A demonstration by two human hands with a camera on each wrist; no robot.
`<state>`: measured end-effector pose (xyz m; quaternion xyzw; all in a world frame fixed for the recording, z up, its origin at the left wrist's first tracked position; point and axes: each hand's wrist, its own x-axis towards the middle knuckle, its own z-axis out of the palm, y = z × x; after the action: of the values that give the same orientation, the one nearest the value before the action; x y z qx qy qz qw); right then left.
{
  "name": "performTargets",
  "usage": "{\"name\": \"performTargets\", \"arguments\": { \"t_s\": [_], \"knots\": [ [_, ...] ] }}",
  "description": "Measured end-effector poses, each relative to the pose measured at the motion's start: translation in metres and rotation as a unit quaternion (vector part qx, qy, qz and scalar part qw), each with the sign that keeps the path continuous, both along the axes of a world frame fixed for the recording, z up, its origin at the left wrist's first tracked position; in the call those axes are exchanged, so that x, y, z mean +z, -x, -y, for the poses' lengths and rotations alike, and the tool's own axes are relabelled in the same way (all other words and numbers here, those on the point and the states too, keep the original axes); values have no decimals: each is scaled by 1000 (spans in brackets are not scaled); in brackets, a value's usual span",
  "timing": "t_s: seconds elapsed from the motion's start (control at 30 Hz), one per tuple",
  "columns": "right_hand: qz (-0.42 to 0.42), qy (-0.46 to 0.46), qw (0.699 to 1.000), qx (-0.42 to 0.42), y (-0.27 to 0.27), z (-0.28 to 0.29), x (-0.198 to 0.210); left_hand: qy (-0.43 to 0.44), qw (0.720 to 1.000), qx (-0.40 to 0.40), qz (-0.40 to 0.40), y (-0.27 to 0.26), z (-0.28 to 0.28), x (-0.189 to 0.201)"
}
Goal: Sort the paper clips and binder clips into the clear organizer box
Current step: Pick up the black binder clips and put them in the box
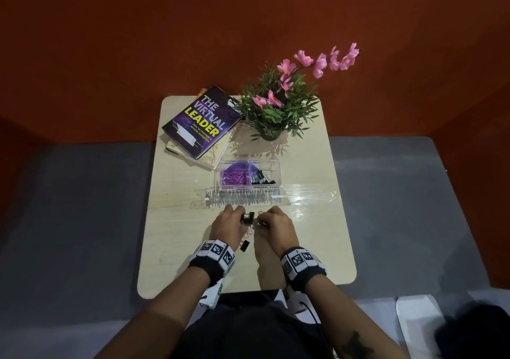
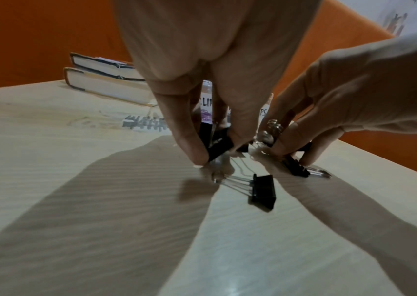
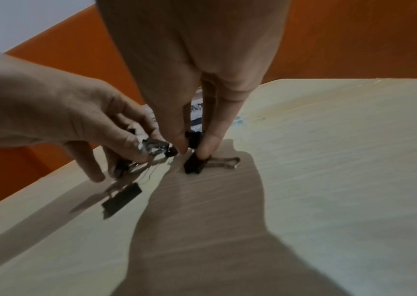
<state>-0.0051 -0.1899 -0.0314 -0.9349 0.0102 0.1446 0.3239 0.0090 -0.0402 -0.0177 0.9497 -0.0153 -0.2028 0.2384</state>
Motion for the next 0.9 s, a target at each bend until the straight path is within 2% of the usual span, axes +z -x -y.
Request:
{"name": "performTargets", "arguments": {
  "t_s": [0.2, 0.3, 0.4, 0.57, 0.67, 0.77, 0.83, 0.9],
  "knots": [
    [14, -82, 991, -100, -23, 26, 26, 16, 999, 43, 15, -14, -2, 7],
    [46, -129, 984, -112, -41, 30, 50, 56, 997, 46, -2, -18, -6, 12],
    [62, -97, 989, -91, -72, 27, 62, 84, 996, 32, -12, -22, -8, 19],
    [24, -31, 997, -65, -105, 23, 57, 148, 988, 53, -8, -38, 6, 44],
    [40, -54, 993, -96, -98, 31, 60, 158, 985, 48, 39, -60, 19, 57],
    [56, -36, 988, -140, -73, 44, 55, 167, 980, 70, 86, -88, 35, 63],
    [9, -21, 989, -146, -51, 46, 45, 155, 980, 73, 98, -101, 45, 61],
    [-38, -15, 992, -123, -28, 44, 31, 145, 986, 59, 65, -108, 50, 55]
  ]
}}
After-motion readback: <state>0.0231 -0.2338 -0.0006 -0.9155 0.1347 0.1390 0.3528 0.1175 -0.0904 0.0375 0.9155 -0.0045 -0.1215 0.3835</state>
